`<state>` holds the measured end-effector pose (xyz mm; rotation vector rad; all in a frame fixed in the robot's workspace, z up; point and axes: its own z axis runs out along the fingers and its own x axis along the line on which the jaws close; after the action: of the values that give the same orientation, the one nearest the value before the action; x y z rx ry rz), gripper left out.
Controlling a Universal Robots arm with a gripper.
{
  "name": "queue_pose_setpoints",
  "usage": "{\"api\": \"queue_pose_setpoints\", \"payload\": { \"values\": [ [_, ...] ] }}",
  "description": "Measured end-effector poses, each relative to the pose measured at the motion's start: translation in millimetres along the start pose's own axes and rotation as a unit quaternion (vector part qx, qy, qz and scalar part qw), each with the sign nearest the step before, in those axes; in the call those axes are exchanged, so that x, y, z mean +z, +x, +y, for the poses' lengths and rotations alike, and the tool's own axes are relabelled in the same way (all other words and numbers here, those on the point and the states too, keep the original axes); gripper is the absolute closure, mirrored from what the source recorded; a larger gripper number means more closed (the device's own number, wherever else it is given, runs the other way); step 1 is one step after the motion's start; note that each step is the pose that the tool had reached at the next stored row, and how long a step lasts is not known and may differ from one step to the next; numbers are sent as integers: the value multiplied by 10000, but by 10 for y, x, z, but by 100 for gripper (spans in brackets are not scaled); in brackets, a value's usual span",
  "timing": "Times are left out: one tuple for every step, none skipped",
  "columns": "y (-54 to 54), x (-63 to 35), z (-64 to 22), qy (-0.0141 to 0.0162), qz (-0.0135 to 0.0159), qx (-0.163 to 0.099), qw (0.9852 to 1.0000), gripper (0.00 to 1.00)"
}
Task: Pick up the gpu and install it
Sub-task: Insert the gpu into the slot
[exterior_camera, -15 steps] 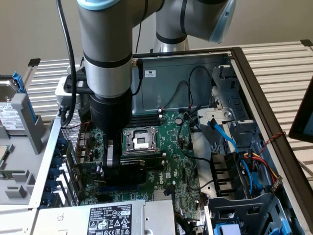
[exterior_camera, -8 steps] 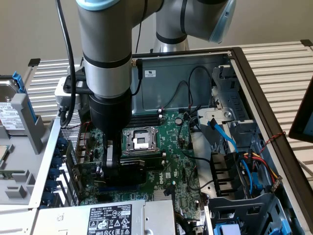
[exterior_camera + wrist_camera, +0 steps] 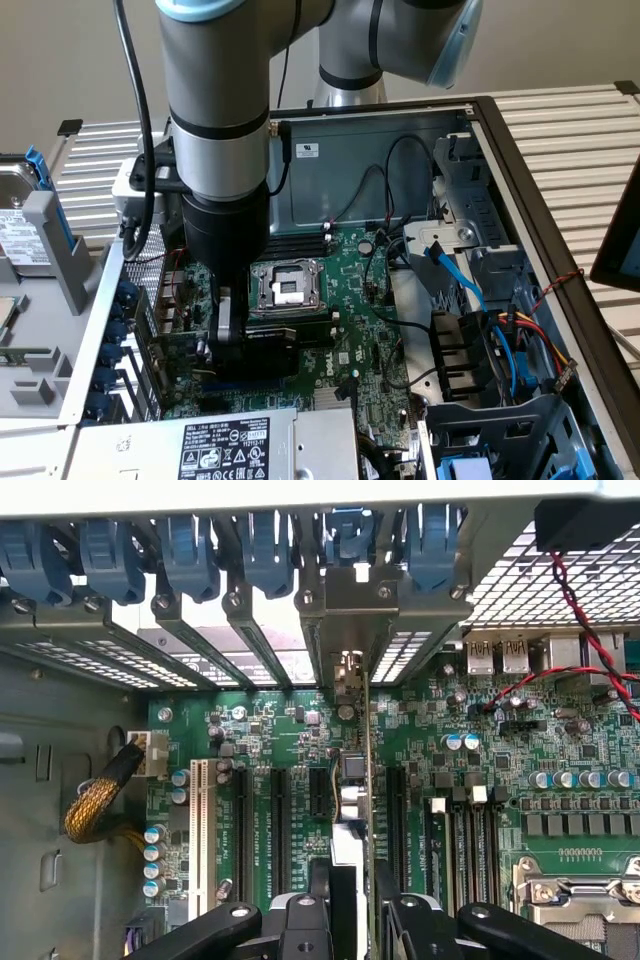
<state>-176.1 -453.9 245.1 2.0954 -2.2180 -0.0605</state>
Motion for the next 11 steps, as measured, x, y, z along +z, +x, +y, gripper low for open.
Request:
{"api": "queue_pose_setpoints", "payload": {
  "values": [
    [0, 0, 0, 0, 0, 0, 10000, 73],
    [0, 0, 0, 0, 0, 0, 10000, 73],
    [0, 0, 0, 0, 0, 0, 10000, 73],
    [0, 0, 0, 0, 0, 0, 10000, 73],
    [0, 1, 0, -1, 2, 0, 10000, 73],
    [0, 2, -1, 0, 2, 0, 10000, 73],
    [-1, 4, -2, 0, 2, 0, 10000, 73],
    [-1, 7, -2, 0, 3, 1, 10000, 73],
    [0, 7, -2, 0, 3, 1, 10000, 73],
    [0, 7, -2, 0, 3, 1, 10000, 73],
    [0, 7, -2, 0, 3, 0, 10000, 73]
  ]
}}
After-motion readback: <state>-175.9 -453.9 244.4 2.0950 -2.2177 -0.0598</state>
